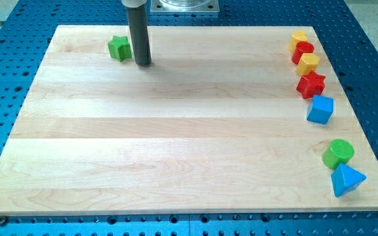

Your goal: Slide the green star to the top left side of the board

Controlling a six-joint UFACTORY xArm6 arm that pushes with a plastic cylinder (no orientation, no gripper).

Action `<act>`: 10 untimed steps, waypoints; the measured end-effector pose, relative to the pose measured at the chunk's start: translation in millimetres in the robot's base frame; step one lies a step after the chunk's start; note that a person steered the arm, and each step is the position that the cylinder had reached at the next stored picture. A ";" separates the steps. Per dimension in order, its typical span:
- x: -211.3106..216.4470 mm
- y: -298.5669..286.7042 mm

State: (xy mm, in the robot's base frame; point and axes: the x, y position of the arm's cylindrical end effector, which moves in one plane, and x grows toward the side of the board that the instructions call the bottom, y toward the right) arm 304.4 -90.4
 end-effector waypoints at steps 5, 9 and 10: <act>-32.4 -34.0; -64.5 -67.7; -63.3 -93.8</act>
State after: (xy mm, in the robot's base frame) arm 241.1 -184.3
